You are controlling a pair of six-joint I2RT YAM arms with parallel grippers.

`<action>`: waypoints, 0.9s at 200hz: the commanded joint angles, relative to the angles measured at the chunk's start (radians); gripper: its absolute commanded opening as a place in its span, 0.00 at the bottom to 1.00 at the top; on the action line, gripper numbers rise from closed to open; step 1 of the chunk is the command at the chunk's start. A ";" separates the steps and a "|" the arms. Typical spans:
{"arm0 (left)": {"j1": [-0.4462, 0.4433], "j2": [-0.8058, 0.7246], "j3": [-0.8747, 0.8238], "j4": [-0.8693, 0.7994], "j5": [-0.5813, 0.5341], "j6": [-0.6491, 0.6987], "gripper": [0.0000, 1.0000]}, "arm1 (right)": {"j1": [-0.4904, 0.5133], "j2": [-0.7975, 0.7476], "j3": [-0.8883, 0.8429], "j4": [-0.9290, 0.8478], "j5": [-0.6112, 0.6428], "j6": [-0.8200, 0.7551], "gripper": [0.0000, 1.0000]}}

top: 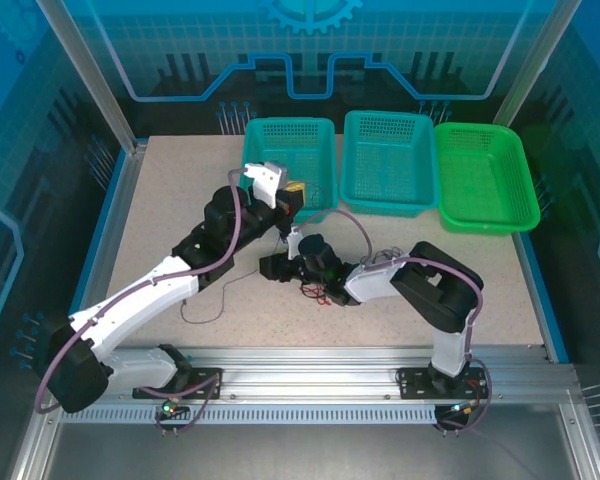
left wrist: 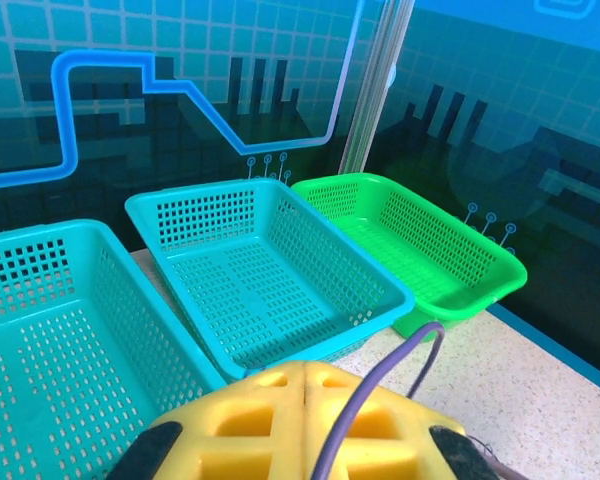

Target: Untangle the cables

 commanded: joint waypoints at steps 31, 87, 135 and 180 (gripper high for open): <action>0.176 -0.161 -0.091 -0.140 -0.050 -0.217 0.00 | -0.006 -0.199 -0.200 0.050 0.157 0.031 0.00; 0.174 -0.292 -0.405 -0.090 0.046 -0.292 0.22 | -0.062 -0.511 -0.191 -0.270 0.121 -0.053 0.00; 0.171 -0.418 -0.403 -0.098 0.135 -0.235 0.77 | -0.122 -0.589 -0.041 -0.428 0.070 -0.082 0.00; 0.169 -0.579 -0.303 -0.239 0.137 -0.143 0.99 | -0.143 -0.621 0.221 -0.591 0.060 -0.159 0.00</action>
